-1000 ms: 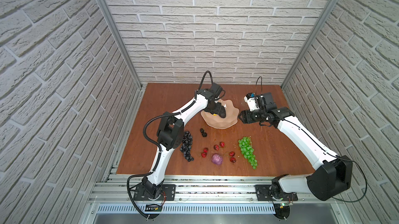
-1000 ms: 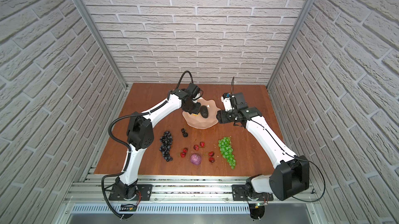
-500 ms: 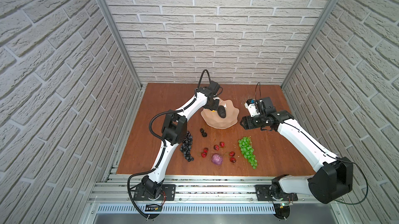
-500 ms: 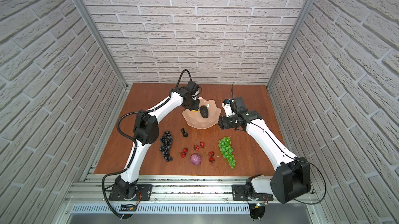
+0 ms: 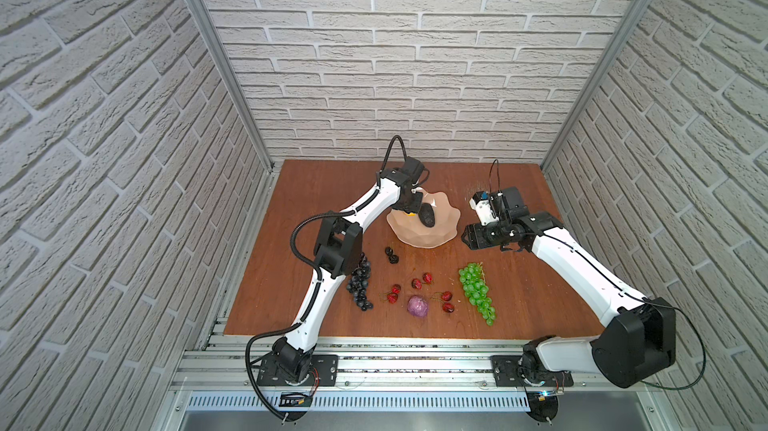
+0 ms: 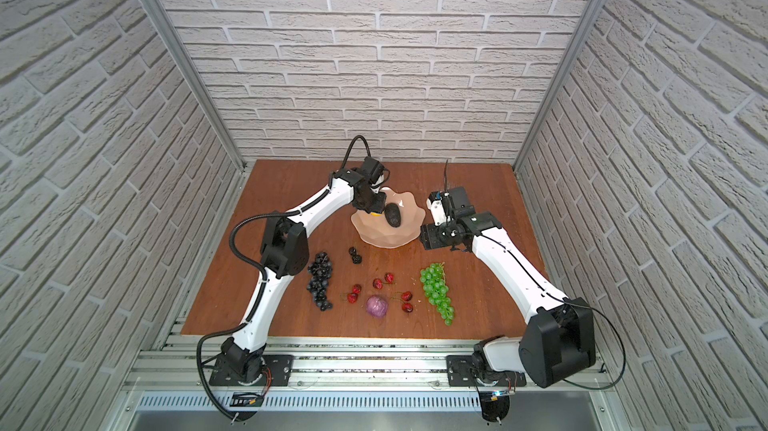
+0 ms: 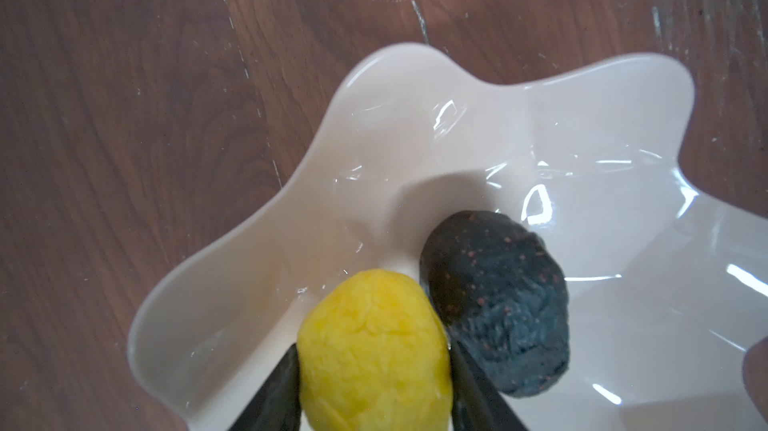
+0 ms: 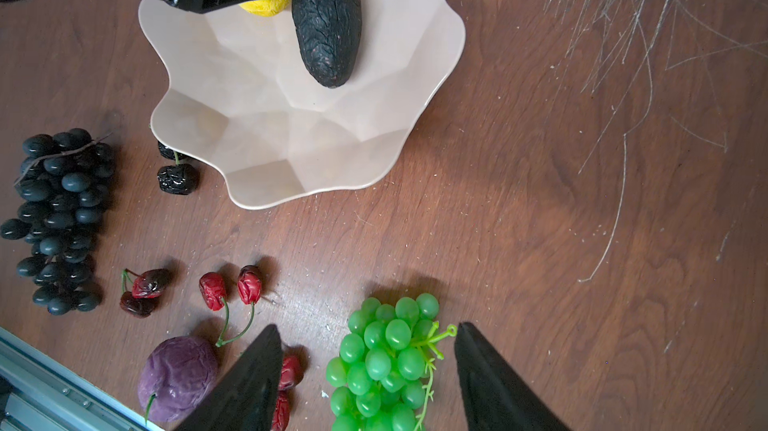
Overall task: Place and organize the fake fruits in the fruit bowl
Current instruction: 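Carry the yellow pear with the left gripper into the bowl beside the avocado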
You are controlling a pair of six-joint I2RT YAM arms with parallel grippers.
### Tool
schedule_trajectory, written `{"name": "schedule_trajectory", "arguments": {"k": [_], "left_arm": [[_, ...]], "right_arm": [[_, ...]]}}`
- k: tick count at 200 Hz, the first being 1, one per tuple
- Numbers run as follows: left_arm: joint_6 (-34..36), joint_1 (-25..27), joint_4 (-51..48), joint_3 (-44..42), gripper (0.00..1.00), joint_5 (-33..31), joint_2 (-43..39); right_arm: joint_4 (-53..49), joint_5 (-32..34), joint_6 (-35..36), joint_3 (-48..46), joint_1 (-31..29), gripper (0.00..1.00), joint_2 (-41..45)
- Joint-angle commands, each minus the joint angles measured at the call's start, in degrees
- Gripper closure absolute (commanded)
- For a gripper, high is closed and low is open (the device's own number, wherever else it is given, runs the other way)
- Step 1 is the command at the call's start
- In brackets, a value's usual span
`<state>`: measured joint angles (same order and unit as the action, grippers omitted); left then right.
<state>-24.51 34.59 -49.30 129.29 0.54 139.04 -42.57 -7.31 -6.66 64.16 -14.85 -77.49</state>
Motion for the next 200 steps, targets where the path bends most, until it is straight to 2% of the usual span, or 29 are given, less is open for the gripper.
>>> {"name": "schedule_trajectory", "arguments": {"k": [1, 23, 56, 111, 153, 200], "left_arm": [[-0.36, 0.57, 0.52, 2.0, 0.43, 0.58, 1.02], [-0.19, 0.74, 0.27, 2.38, 0.41, 0.62, 0.7], [0.33, 1.27, 0.02, 2.58, 0.32, 0.3, -0.6], [0.9, 1.77, -2.2, 1.12, 0.3, -1.34, -5.61], [1.48, 1.18, -0.75, -11.98, 0.26, -0.34, -18.94], [-0.77, 0.92, 3.86, -32.14, 0.26, 0.42, -33.89]], "right_arm": [[1.35, 0.37, 0.62, -0.29, -0.29, 0.32, 0.69], [1.08, 0.81, 0.65, 0.0, -0.27, 0.31, 1.42], [0.72, 1.36, 1.0, -0.09, -0.33, 0.3, 1.55], [0.81, -0.99, -0.05, 1.7, -0.74, 0.3, 3.6], [-0.16, -1.14, 1.14, 4.72, -4.28, 0.3, 2.29], [-0.45, 0.07, -2.44, 3.12, -13.11, 0.3, 1.56]]}}
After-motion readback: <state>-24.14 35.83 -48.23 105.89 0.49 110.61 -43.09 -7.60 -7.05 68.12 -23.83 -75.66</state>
